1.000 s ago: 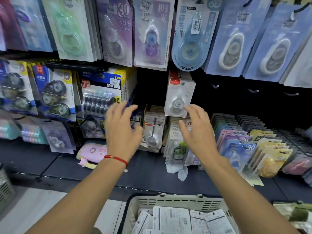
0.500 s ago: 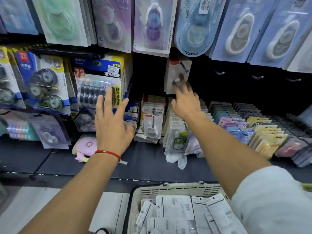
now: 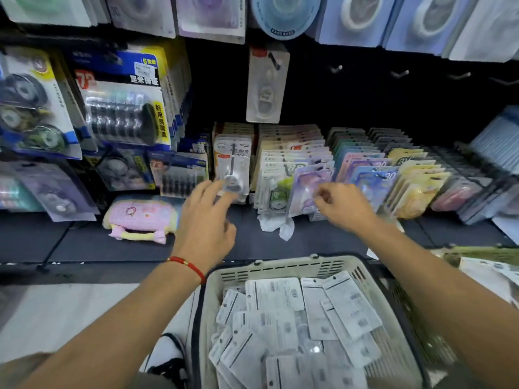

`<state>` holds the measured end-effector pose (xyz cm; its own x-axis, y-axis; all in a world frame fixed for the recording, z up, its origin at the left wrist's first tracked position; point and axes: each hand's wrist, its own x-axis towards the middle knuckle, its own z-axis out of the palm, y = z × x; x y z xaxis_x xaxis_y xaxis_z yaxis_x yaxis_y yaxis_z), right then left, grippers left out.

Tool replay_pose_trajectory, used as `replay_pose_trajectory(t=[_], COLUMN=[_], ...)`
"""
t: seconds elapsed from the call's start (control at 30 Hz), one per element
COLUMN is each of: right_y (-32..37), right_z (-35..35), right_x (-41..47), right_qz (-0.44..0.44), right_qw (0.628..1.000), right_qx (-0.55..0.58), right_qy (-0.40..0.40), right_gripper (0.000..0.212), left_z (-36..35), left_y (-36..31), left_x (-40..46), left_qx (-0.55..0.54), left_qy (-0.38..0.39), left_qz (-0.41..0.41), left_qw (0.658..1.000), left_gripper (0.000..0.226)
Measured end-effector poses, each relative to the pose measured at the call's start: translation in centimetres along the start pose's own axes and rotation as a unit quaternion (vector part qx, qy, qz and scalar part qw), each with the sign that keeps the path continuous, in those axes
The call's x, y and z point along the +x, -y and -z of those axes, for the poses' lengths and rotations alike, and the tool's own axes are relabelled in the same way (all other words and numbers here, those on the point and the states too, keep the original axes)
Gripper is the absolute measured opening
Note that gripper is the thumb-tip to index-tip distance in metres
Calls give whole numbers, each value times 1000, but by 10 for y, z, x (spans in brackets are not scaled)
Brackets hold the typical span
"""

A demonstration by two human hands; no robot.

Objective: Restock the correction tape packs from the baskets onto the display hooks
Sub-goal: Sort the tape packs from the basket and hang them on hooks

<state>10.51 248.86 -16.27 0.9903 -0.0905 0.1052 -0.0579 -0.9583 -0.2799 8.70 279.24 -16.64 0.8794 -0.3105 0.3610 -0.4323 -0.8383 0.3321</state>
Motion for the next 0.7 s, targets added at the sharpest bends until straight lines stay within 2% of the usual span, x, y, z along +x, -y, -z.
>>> replay_pose_trajectory(t=[0.07, 0.17, 0.23, 0.3, 0.37, 0.43, 0.57, 0.63, 0.7], right_y=[-36, -77, -95, -102, -101, -94, -88, -88, -85], right_z=[-22, -65, -99, -132, -159, -177, -174, -159, -139], right_x=[-35, -84, -118, -151, -180, -201, -210, -207, -202], right_qz=[-58, -69, -79, -84, -89, -115, -173, -243, -290], right_qw=[993, 958, 935, 920, 921, 929, 957, 945, 935], right_qx=[-18, -107, -146, -178, -189, -151, -7, 106, 172], right_qy=[103, 257, 315, 340, 330, 316, 234, 192, 114], right_gripper=[15, 20, 51, 82, 103, 110, 89, 88, 86], left_z=[-35, -93, -126, -147, -159, -163, -164, -165, -166], left_y=[-18, -47, -64, -75, -82, -85, -89, -92, -94], left_x=[-27, -76, -110, -138, -157, -168, -172, -170, -165], left_qx=[-24, -57, -51, -51, -69, -98, -168, -193, -231], left_qy=[93, 225, 309, 378, 405, 396, 336, 315, 290], left_qz=[5, 22, 28, 47, 75, 115, 199, 217, 231], left_qw=[995, 972, 949, 923, 909, 906, 905, 904, 900], left_gripper=[53, 54, 57, 58, 57, 54, 45, 42, 39])
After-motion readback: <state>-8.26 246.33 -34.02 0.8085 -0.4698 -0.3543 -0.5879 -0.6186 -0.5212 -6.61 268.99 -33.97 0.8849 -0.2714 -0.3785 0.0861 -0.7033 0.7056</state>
